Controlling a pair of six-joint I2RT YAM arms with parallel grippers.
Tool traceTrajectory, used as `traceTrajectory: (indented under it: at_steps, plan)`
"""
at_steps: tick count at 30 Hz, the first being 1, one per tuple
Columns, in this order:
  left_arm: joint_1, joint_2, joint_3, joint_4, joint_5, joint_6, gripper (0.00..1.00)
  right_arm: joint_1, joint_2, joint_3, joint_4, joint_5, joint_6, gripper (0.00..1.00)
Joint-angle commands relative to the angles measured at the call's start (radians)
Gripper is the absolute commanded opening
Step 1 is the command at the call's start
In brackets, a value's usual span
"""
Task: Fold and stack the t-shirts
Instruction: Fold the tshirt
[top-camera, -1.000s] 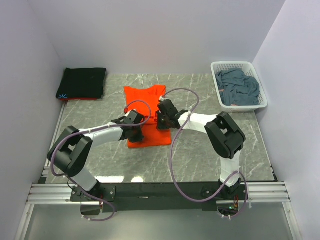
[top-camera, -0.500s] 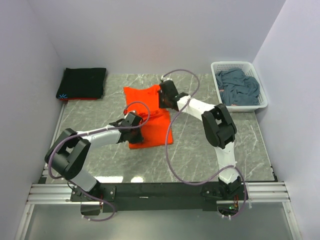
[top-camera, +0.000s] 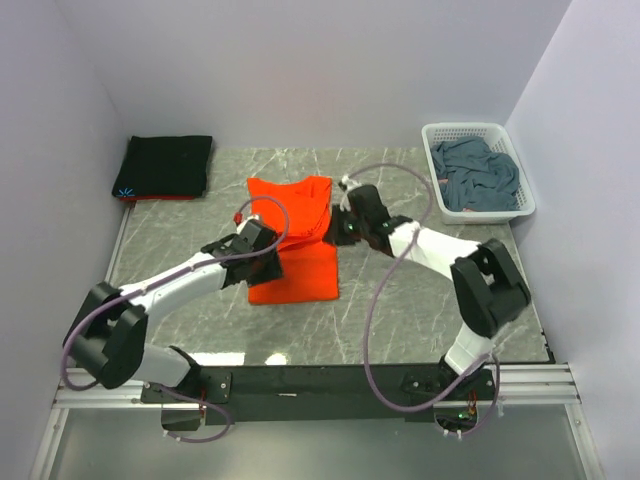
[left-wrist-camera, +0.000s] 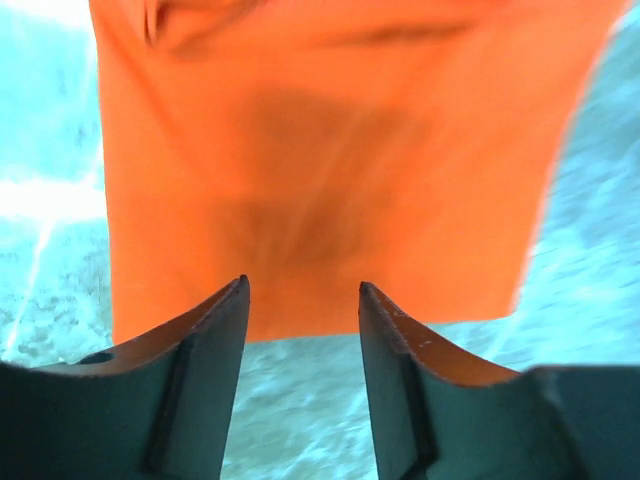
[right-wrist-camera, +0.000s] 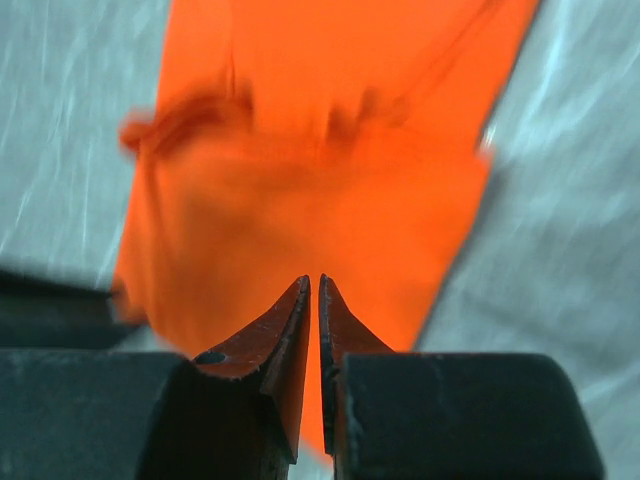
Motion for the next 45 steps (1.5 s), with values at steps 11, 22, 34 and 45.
traceTrajectory:
  at_steps: [11,22,34,45]
  plan:
    - [0.112,0.048,0.031,0.141,-0.048,-0.082,0.38,0.109,-0.204,-0.298,0.198,-0.170,0.138,0.14]
    - [0.119,0.166,0.046,0.200,-0.151,-0.062,0.22,0.130,0.029,-0.249,0.356,-0.223,0.179,0.07]
    - [0.162,0.333,0.179,0.185,-0.195,-0.025,0.16,0.129,0.128,-0.328,0.439,-0.253,0.218,0.03]
    - [0.266,0.536,0.517,0.108,-0.171,0.078,0.19,0.130,0.097,-0.316,0.376,-0.235,0.173,0.03]
